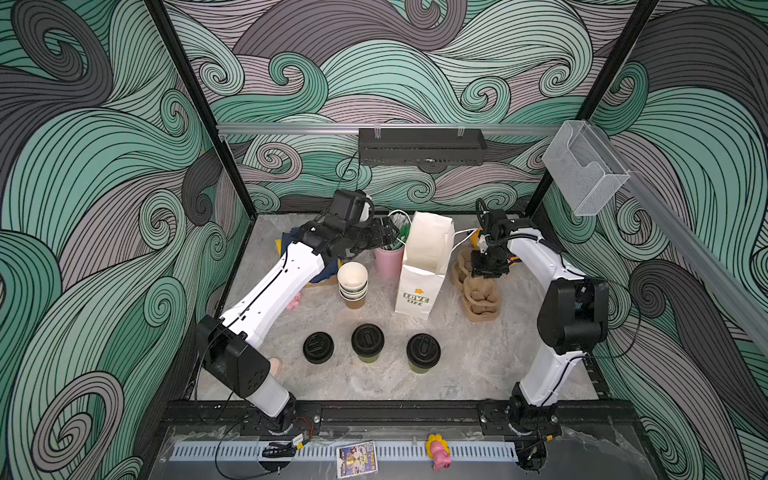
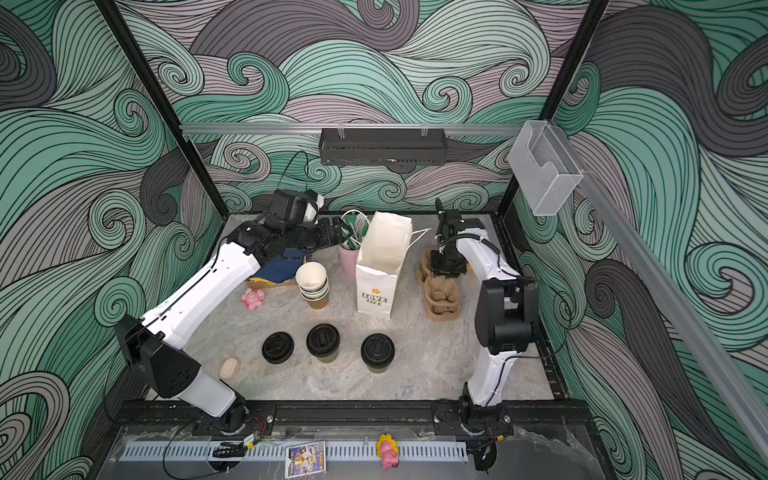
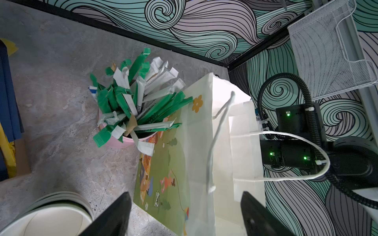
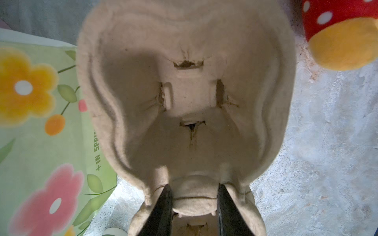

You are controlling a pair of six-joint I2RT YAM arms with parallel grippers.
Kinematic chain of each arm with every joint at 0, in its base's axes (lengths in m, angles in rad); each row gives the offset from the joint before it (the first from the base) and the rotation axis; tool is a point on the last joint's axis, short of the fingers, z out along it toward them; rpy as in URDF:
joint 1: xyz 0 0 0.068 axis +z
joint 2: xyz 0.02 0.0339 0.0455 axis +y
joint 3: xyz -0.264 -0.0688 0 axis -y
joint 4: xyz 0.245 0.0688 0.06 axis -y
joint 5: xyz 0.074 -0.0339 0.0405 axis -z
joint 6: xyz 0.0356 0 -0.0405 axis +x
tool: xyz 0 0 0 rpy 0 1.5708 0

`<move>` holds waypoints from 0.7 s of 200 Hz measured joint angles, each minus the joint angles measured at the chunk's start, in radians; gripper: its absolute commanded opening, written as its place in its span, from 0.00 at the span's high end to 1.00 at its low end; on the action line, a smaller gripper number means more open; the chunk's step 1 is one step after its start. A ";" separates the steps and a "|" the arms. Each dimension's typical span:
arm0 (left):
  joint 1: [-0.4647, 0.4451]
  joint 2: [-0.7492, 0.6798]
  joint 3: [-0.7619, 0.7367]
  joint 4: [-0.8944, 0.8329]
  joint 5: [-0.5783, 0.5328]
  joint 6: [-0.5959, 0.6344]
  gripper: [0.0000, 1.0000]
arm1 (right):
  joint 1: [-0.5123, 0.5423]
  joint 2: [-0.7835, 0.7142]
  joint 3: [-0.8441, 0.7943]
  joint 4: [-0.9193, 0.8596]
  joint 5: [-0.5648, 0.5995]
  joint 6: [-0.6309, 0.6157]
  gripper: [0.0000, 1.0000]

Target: Pack the takeout coffee

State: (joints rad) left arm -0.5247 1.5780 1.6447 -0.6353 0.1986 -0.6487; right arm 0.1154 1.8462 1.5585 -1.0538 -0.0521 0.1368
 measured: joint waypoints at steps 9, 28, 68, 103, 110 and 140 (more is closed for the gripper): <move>0.000 0.000 0.000 0.000 -0.001 -0.001 0.14 | 0.004 0.001 0.000 -0.001 0.007 -0.003 0.74; 0.002 0.000 0.000 0.000 -0.003 -0.004 0.14 | 0.009 0.005 0.002 -0.006 0.016 -0.007 0.75; 0.006 0.000 0.000 0.000 -0.004 -0.008 0.14 | 0.016 0.009 0.014 -0.034 0.031 -0.018 0.75; 0.007 0.000 0.000 0.000 -0.004 -0.010 0.14 | 0.021 0.008 0.012 -0.066 0.039 -0.029 0.75; 0.007 0.000 0.000 0.000 -0.003 -0.010 0.15 | 0.021 0.008 0.010 -0.068 0.042 -0.029 0.75; 0.008 0.000 0.000 0.000 0.002 -0.011 0.14 | 0.021 0.007 -0.003 -0.056 0.050 -0.031 0.74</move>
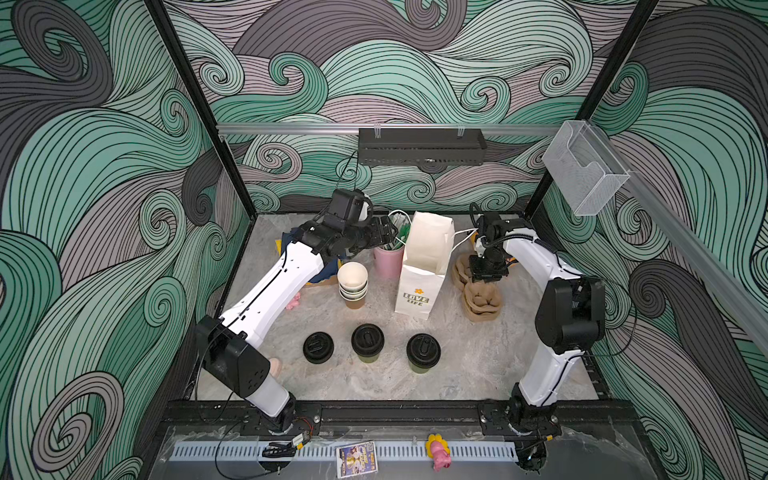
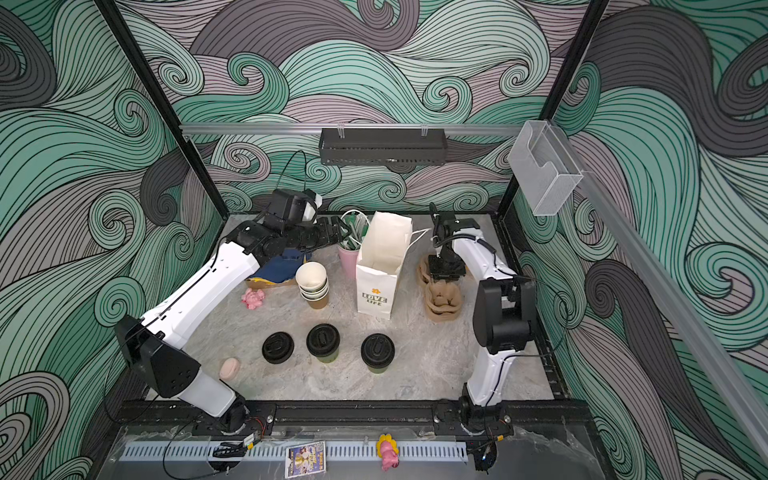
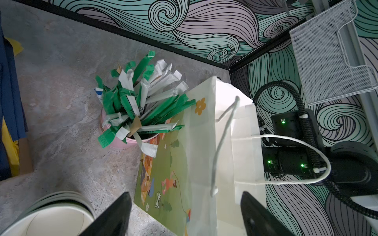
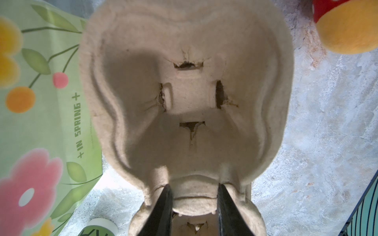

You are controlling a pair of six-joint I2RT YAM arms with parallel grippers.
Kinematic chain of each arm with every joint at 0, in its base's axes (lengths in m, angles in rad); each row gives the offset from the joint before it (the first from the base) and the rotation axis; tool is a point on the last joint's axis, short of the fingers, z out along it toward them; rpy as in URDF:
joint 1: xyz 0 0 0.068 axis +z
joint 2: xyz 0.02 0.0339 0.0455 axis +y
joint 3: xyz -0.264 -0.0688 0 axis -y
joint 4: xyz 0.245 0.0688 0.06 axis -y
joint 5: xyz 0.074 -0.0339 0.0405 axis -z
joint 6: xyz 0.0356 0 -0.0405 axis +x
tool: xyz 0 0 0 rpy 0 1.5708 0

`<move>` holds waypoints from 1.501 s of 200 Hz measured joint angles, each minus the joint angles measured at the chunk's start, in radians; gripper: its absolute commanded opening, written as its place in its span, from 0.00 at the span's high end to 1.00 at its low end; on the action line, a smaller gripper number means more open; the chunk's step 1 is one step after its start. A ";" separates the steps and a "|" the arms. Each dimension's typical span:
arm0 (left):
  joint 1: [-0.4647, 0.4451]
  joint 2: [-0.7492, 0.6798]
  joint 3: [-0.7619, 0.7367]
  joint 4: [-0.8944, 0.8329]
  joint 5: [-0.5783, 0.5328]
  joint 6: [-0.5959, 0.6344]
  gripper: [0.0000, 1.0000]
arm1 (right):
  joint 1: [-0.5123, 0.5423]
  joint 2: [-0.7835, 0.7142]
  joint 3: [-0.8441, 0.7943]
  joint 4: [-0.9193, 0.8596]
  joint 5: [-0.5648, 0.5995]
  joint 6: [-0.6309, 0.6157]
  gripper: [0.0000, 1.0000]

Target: Pack the takeout coffee

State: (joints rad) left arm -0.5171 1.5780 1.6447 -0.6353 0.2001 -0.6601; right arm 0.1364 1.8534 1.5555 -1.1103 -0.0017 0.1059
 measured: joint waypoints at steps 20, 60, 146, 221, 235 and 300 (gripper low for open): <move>0.000 0.000 0.000 0.000 0.008 -0.002 0.14 | 0.000 0.000 -0.003 0.016 0.005 -0.006 0.70; 0.000 0.000 0.000 0.000 0.017 -0.004 0.14 | 0.000 0.000 -0.003 0.041 0.005 -0.027 0.54; 0.000 0.000 0.000 -0.001 0.034 -0.004 0.15 | 0.003 0.006 -0.003 0.060 -0.005 -0.047 0.51; 0.000 0.002 0.003 -0.001 0.041 -0.004 0.14 | 0.023 0.057 -0.019 0.063 0.002 -0.066 0.52; 0.000 0.002 0.005 -0.001 0.041 -0.004 0.15 | 0.025 0.058 -0.023 0.063 0.005 -0.068 0.53; 0.000 0.005 0.015 -0.008 0.044 -0.005 0.14 | 0.030 0.059 -0.028 0.062 0.025 -0.071 0.65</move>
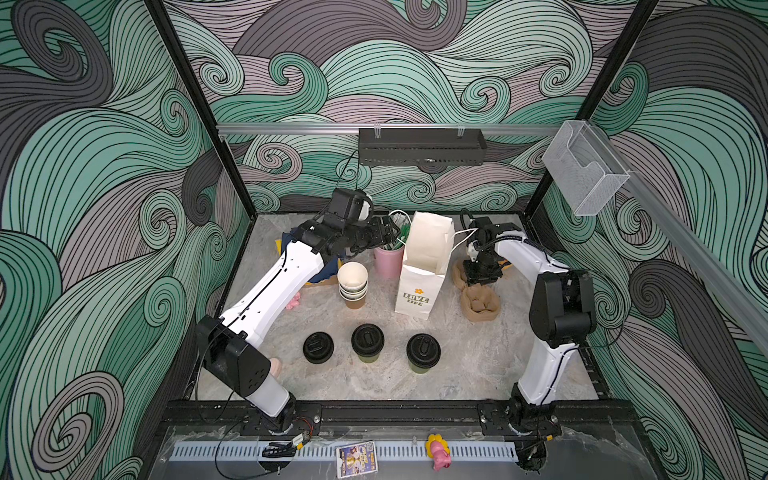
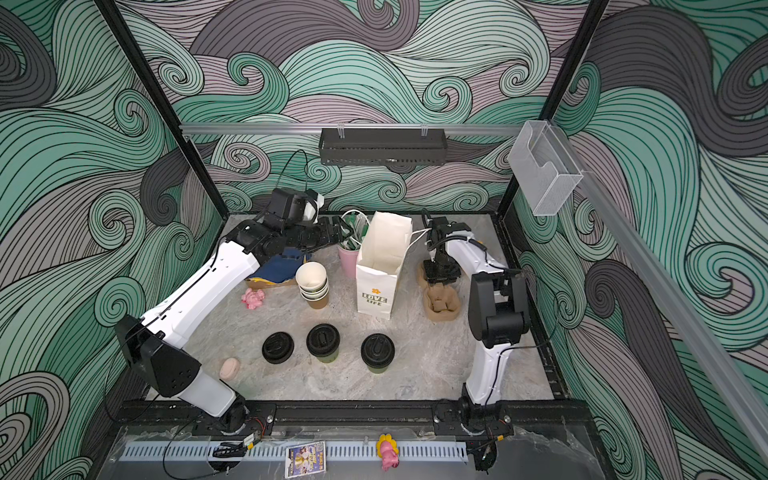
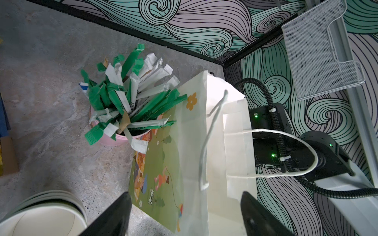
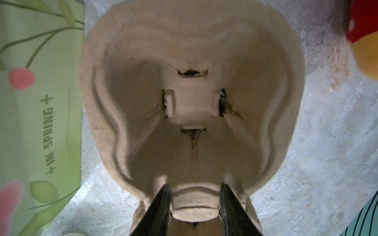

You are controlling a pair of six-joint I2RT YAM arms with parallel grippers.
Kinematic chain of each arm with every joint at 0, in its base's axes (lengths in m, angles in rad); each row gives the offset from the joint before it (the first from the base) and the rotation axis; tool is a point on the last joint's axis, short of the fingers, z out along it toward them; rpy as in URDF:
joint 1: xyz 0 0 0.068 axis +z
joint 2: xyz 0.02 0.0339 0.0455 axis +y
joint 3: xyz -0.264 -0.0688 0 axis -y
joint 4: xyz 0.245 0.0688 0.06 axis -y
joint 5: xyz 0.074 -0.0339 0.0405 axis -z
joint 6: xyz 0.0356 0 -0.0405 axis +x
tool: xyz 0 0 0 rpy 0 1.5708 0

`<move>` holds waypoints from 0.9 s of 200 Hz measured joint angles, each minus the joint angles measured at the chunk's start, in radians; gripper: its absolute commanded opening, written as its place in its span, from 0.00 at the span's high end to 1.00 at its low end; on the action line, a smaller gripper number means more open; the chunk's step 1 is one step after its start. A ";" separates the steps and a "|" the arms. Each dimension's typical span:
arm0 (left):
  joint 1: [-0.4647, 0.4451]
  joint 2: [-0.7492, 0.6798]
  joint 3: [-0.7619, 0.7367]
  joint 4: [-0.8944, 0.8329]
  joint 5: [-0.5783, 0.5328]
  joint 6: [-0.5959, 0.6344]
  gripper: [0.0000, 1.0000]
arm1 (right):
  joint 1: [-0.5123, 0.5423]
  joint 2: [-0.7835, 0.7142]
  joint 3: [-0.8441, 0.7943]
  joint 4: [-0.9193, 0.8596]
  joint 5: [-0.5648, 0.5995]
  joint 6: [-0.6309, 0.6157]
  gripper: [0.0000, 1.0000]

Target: Pack the takeout coffee

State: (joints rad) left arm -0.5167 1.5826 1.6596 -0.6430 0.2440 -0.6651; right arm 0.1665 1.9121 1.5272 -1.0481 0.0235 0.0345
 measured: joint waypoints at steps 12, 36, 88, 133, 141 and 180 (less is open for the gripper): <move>0.002 0.000 0.005 0.000 0.000 0.000 0.14 | 0.000 0.000 0.000 -0.001 0.002 0.002 0.68; 0.007 0.000 0.011 0.000 0.001 -0.001 0.14 | 0.000 -0.005 0.000 -0.006 0.004 0.006 0.69; 0.011 0.016 0.012 0.000 0.004 -0.006 0.14 | -0.004 -0.061 0.000 -0.045 0.001 0.030 0.70; 0.011 0.020 0.012 0.000 0.015 -0.018 0.14 | -0.024 -0.096 0.000 -0.061 -0.016 0.048 0.70; 0.011 0.020 0.012 0.000 0.016 -0.019 0.14 | -0.026 -0.095 0.000 -0.060 -0.019 0.048 0.70; 0.011 0.024 0.012 0.001 0.026 -0.024 0.14 | -0.031 -0.082 0.000 -0.051 -0.030 0.048 0.68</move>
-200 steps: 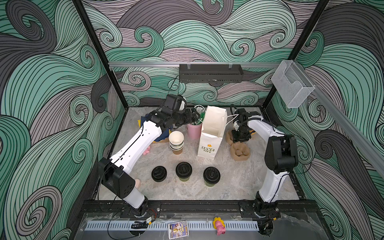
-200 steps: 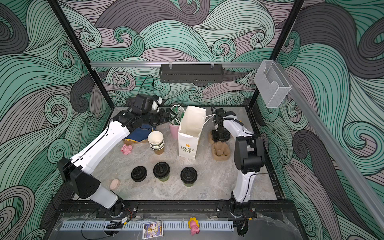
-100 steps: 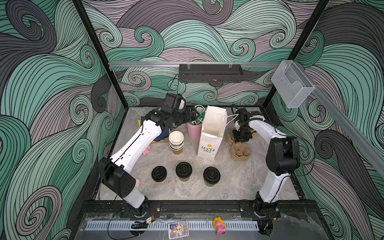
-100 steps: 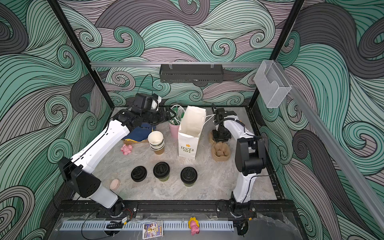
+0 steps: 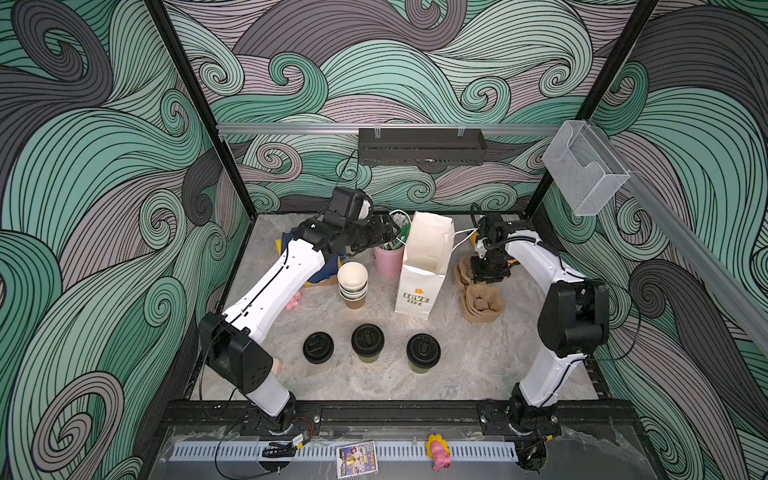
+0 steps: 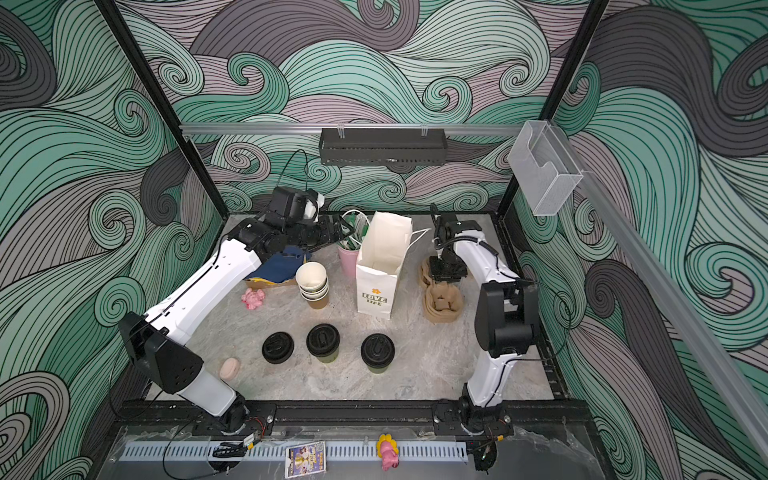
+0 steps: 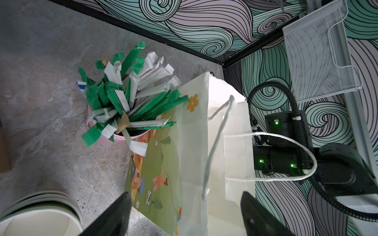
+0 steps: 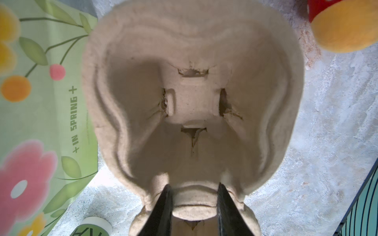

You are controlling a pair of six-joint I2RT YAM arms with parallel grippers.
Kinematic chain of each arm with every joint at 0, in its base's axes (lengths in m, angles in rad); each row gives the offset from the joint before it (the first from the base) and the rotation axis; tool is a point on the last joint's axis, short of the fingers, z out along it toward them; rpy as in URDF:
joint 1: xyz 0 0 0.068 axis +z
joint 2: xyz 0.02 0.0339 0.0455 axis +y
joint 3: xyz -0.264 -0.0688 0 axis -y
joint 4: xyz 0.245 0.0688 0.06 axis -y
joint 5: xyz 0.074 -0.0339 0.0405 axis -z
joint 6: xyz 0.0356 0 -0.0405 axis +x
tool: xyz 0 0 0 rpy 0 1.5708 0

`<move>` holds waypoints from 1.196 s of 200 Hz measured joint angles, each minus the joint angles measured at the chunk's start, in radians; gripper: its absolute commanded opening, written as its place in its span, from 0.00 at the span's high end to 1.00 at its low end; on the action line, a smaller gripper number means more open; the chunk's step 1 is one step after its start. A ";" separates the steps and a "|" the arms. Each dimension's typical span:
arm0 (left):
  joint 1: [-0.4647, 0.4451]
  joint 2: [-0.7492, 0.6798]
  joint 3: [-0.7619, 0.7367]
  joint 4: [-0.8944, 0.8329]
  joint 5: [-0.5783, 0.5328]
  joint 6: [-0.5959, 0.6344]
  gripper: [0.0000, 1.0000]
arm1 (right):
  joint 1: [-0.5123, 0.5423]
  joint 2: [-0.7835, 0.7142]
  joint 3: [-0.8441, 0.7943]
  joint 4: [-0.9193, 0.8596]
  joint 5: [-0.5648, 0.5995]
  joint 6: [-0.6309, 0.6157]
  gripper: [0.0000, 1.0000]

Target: Pack the takeout coffee

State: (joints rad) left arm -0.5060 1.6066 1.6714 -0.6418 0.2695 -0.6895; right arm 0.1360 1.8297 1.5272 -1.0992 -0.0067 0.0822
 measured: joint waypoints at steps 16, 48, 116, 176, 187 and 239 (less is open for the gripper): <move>0.000 0.003 0.000 0.000 0.003 -0.001 0.14 | -0.001 0.010 0.000 0.006 -0.013 0.000 0.67; 0.000 0.006 0.000 0.000 0.006 -0.003 0.14 | -0.005 0.026 0.000 0.017 -0.021 -0.003 0.58; 0.000 0.006 0.000 0.006 0.010 -0.010 0.14 | -0.005 0.039 0.000 0.027 -0.020 -0.004 0.56; 0.000 0.011 0.000 0.007 0.013 -0.015 0.14 | 0.001 0.050 -0.001 0.032 -0.021 -0.005 0.57; 0.000 0.013 0.000 0.007 0.015 -0.016 0.14 | 0.002 0.060 -0.002 0.035 -0.021 -0.005 0.57; 0.000 0.015 0.000 0.007 0.016 -0.018 0.14 | 0.005 0.082 -0.006 0.040 -0.020 -0.007 0.65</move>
State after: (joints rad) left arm -0.5060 1.6218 1.6714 -0.6350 0.2859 -0.7078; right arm 0.1410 1.9114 1.5215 -1.0588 -0.0269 0.0753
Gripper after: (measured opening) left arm 0.855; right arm 0.376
